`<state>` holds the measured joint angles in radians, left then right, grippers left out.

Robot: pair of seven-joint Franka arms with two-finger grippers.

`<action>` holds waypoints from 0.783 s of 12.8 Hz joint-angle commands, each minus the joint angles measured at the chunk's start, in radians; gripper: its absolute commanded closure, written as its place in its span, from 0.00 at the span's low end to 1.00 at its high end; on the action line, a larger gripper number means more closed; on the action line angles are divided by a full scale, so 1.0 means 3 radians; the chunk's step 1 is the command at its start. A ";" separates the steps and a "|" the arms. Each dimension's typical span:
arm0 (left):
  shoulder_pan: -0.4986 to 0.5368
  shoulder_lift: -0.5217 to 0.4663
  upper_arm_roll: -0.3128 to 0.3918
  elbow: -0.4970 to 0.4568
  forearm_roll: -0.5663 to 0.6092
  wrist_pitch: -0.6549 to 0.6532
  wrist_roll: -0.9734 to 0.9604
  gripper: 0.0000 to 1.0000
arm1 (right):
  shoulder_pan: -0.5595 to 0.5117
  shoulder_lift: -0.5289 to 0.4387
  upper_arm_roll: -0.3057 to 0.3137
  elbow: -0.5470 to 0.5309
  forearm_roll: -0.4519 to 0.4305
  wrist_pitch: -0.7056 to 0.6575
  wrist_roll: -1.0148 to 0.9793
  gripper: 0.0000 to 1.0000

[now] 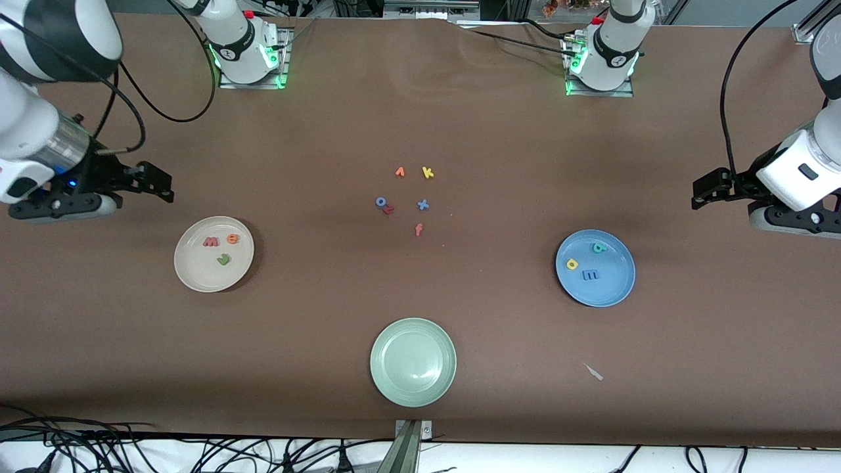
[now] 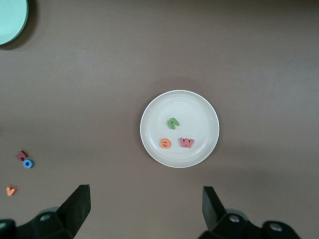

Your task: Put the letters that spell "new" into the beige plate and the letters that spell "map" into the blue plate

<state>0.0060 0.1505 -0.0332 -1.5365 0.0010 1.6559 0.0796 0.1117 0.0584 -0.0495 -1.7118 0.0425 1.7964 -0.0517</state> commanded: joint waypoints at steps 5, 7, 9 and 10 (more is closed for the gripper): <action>-0.0005 0.0040 0.0003 0.0100 -0.0024 -0.0038 0.0001 0.00 | -0.0014 0.0061 -0.0009 0.0265 -0.0009 -0.0251 -0.0017 0.01; -0.0005 0.0040 0.0003 0.0095 -0.0029 -0.0043 0.0001 0.00 | -0.0014 0.0061 -0.0014 0.0265 -0.0014 -0.0251 -0.0007 0.01; -0.0015 0.0040 0.0003 0.0100 -0.0024 -0.0038 -0.0004 0.00 | -0.0014 0.0061 -0.0019 0.0296 -0.0080 -0.0281 -0.0012 0.01; -0.0010 0.0040 0.0003 0.0095 -0.0024 -0.0038 -0.0004 0.00 | -0.0014 0.0061 -0.0014 0.0357 -0.0161 -0.0373 -0.0007 0.00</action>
<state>0.0059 0.1506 -0.0329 -1.5364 0.0010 1.6559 0.0796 0.1102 0.0627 -0.0541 -1.6596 0.0257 1.7391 -0.0518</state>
